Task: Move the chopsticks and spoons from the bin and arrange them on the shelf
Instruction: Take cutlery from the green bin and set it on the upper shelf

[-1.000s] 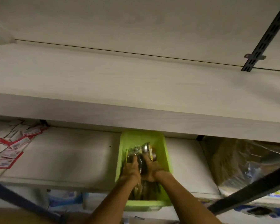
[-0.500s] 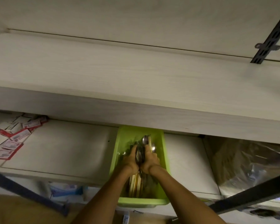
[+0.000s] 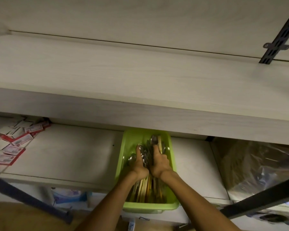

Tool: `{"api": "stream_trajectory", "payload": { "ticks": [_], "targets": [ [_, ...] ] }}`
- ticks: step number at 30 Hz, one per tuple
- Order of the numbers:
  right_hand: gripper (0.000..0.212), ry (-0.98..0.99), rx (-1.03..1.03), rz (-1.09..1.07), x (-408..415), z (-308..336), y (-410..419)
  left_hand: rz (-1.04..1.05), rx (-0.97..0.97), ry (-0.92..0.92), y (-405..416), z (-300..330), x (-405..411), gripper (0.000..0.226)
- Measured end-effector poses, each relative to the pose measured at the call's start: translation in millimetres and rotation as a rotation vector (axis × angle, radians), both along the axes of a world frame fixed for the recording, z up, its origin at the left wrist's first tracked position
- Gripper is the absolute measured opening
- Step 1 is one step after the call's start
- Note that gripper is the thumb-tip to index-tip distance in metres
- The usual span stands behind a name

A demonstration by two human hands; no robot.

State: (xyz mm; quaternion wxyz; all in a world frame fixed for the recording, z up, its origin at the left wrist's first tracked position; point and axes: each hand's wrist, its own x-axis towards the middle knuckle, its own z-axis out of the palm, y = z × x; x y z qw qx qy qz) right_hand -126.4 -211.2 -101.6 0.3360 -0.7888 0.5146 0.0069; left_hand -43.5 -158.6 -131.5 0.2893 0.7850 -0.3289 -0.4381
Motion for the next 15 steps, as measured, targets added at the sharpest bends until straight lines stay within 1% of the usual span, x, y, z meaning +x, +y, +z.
{"api": "stream_trajectory", "payload": {
  "ticks": [2, 4, 5, 7, 9, 12, 15],
  "targets": [
    [0.077, 0.040, -0.022, 0.015, 0.6, 0.9, 1.0, -0.011, 0.025, -0.037, 2.2, 0.7, -4.5, 0.115],
    [0.075, 0.046, -0.030, 0.018, 0.8, 1.1, 0.7, 0.001, 0.021, 0.015, 2.6, 0.3, -7.9, 0.121],
    [0.074, 0.039, -0.030, 0.015, 1.0, 0.7, 0.2, -0.014, 0.017, 0.017, 2.6, -1.2, -8.1, 0.119],
    [0.075, 0.023, -0.023, 0.004, 1.3, -0.3, -0.3, -0.060, 0.035, -0.105, 3.2, -4.5, -5.1, 0.116],
    [0.078, -0.003, -0.011, -0.010, 1.0, -0.7, -1.1, -0.095, 0.012, -0.216, 5.2, -6.3, -2.8, 0.117],
    [0.080, -0.068, 0.004, -0.026, -1.2, 0.0, -2.2, -0.126, -0.032, -0.239, 7.6, -5.5, -4.7, 0.117],
    [0.078, -0.151, 0.032, -0.036, -4.9, 3.8, -2.5, -0.090, -0.098, -0.192, 5.1, -3.7, -6.0, 0.113]
  ]
}}
